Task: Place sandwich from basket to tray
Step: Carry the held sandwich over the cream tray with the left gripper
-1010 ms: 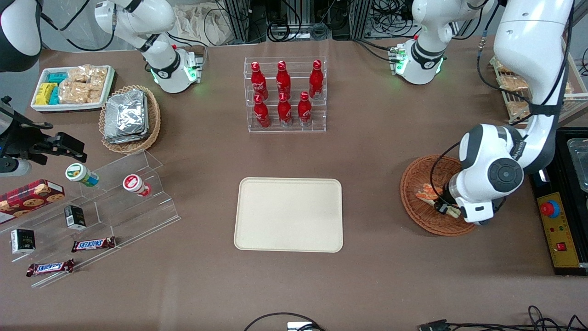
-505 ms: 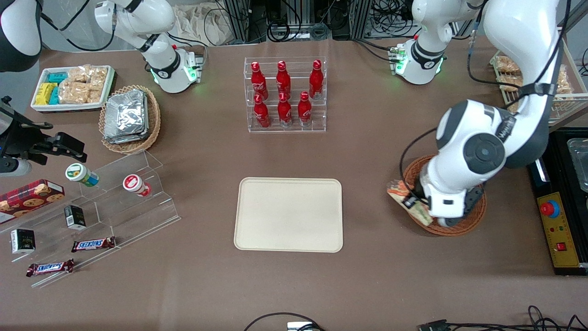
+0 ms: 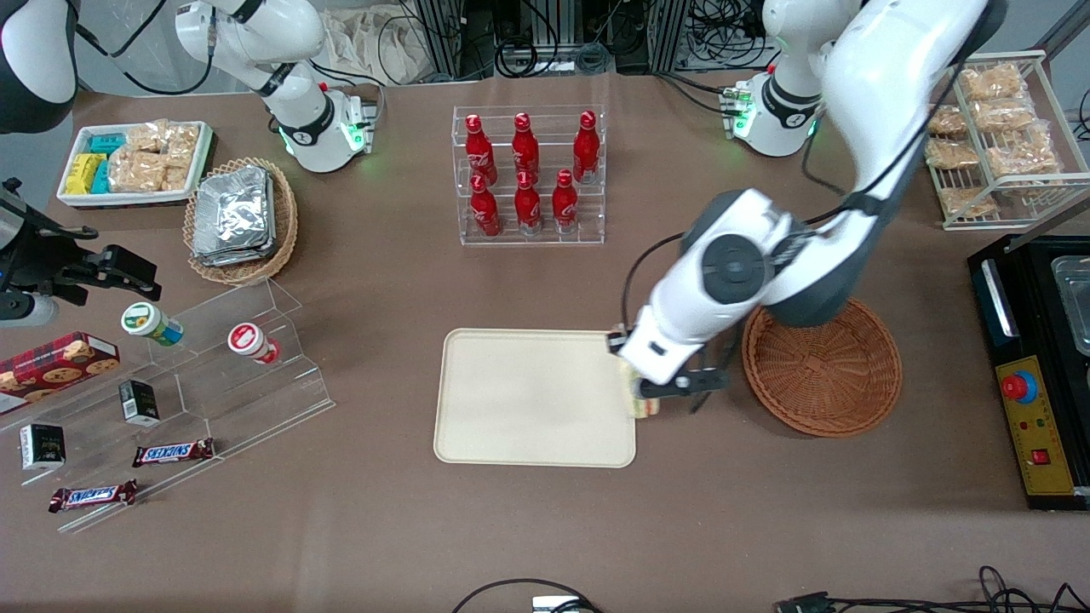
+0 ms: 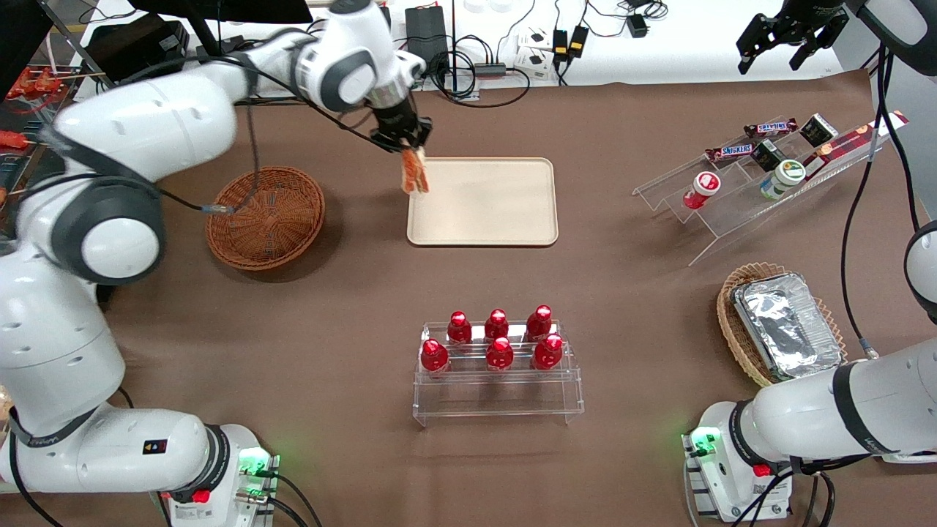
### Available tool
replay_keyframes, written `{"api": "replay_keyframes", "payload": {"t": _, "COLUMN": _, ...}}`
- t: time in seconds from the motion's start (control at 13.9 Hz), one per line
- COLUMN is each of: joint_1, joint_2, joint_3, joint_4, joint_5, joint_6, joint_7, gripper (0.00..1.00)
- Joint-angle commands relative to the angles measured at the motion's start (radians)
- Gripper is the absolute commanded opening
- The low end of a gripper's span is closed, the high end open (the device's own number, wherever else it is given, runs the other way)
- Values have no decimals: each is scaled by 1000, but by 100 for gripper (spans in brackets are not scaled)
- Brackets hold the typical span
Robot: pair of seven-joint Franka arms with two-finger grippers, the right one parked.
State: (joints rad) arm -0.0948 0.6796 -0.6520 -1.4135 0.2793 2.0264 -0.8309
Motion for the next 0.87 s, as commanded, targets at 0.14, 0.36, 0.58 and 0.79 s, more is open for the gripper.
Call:
{"api": "replay_keyframes", "payload": {"t": 0.14, "joint_1": -148, "joint_2": 159, "joint_3": 93, "joint_4": 116, "joint_5": 110, "joint_6": 31, "joint_7": -4, "gripper": 0}}
{"api": "replay_keyframes", "payload": {"t": 0.36, "joint_1": -149, "joint_2": 213, "joint_3": 95, "joint_4": 154, "joint_5": 133, "joint_6": 32, "joint_7": -5, "gripper": 24}}
{"api": "replay_keyframes", "payload": {"t": 0.58, "joint_1": -148, "joint_2": 229, "joint_3": 95, "joint_4": 172, "joint_5": 133, "joint_6": 31, "joint_7": -5, "gripper": 90}}
{"api": "replay_keyframes", "payload": {"t": 0.79, "joint_1": -146, "joint_2": 197, "joint_3": 95, "joint_4": 166, "joint_5": 138, "joint_6": 8, "joint_7": -14, "gripper": 100}}
